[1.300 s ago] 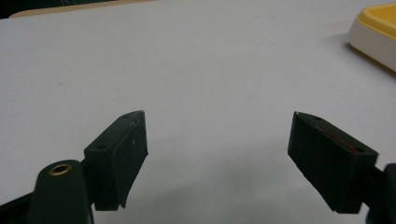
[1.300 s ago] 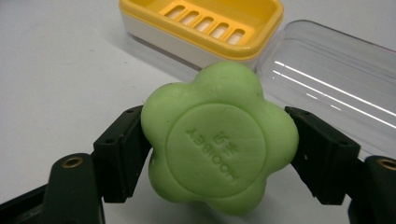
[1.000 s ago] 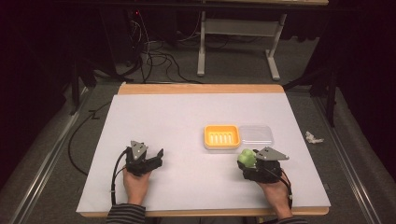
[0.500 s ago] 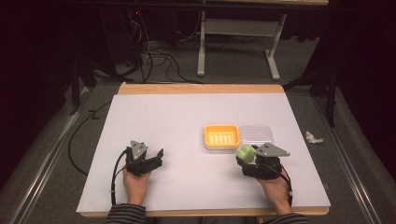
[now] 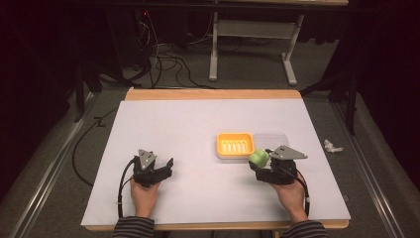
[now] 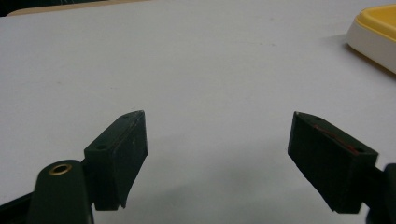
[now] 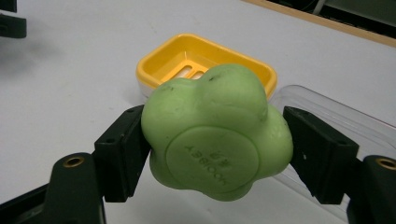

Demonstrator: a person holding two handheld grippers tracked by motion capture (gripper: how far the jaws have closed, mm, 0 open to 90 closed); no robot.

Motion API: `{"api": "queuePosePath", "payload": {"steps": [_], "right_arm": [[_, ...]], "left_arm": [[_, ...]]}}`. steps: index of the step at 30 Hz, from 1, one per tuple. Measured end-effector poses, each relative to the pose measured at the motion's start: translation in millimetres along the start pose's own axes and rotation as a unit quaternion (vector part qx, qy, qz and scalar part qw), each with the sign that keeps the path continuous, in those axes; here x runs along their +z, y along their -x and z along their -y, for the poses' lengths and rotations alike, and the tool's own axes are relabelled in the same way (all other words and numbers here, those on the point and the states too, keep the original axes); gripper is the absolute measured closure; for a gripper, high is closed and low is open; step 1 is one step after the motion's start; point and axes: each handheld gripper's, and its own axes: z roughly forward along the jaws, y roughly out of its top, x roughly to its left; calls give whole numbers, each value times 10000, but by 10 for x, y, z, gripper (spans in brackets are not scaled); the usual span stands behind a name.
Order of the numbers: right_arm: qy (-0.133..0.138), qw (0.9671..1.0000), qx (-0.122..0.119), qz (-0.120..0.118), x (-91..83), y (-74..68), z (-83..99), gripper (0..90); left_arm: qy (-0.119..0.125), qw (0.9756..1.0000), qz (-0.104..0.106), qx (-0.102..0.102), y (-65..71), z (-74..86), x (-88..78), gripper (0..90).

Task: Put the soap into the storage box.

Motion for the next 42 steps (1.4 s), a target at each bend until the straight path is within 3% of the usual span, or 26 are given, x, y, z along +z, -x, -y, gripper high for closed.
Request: {"api": "queuePosePath", "payload": {"steps": [16, 29, 39, 42], "right_arm": [[-132, 9994, 241, -215, 168, 80, -175, 273], [-303, 9989, 160, -314, 371, 108, -372, 273], [-514, 9983, 140, -241, 548, 102, -378, 273], [-514, 9979, 271, -292, 590, 115, -385, 273]], "left_arm": [[-7, 10000, 13, 1, 1, 0, -1, 209], [16, 10000, 53, -32, 8, 0, -5, 209], [7, 10000, 68, 16, 8, 4, -10, 209], [4, 10000, 74, 31, 7, 4, -10, 209]]}}
